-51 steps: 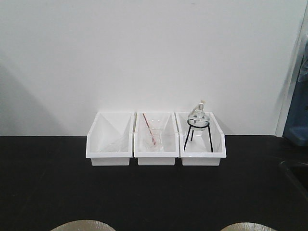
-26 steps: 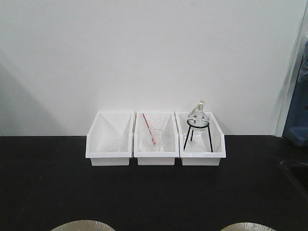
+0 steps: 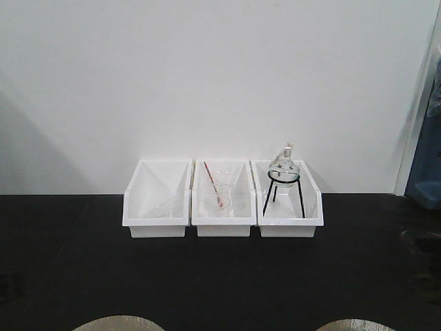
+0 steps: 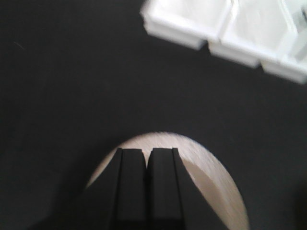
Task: Arrange circular plates on left workspace
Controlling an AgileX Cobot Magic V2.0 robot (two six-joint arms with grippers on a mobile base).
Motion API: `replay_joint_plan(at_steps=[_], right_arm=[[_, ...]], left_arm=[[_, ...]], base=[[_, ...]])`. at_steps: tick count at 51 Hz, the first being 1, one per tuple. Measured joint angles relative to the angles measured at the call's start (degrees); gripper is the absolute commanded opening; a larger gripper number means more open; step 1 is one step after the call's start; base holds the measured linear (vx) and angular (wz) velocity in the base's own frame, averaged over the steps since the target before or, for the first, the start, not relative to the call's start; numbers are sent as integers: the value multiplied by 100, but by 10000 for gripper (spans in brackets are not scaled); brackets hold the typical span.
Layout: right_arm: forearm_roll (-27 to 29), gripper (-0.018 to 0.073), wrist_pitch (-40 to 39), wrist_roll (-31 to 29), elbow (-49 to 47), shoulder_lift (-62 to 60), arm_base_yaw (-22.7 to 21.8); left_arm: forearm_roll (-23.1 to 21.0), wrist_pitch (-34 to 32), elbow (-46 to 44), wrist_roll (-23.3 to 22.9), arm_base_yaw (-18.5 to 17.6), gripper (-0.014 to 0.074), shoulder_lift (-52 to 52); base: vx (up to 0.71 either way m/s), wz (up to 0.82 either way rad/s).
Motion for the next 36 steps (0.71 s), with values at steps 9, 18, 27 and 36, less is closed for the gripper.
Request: replay_joint_plan(at_steps=[9, 18, 27, 36], right_arm=[[1794, -4, 1265, -1526, -220, 1144, -198], [2228, -4, 1869, -1750, -220, 1380, -1249], [2642, -4, 1832, -1801, -220, 1407, -2250], [2675, -4, 1849, -1801, -220, 1407, -2322]], left_arm=[[-2871, 2097, -939, 2240, 544, 0, 1476], [-2664, 2680, -946, 2317, 1665, 0, 1656], [-2225, 2748, -827, 2222, 2543, 0, 1658], [-2136, 2867, -815, 2222, 2564, 0, 1658]], base=[[0, 0], [0, 0], [0, 0], [0, 0]])
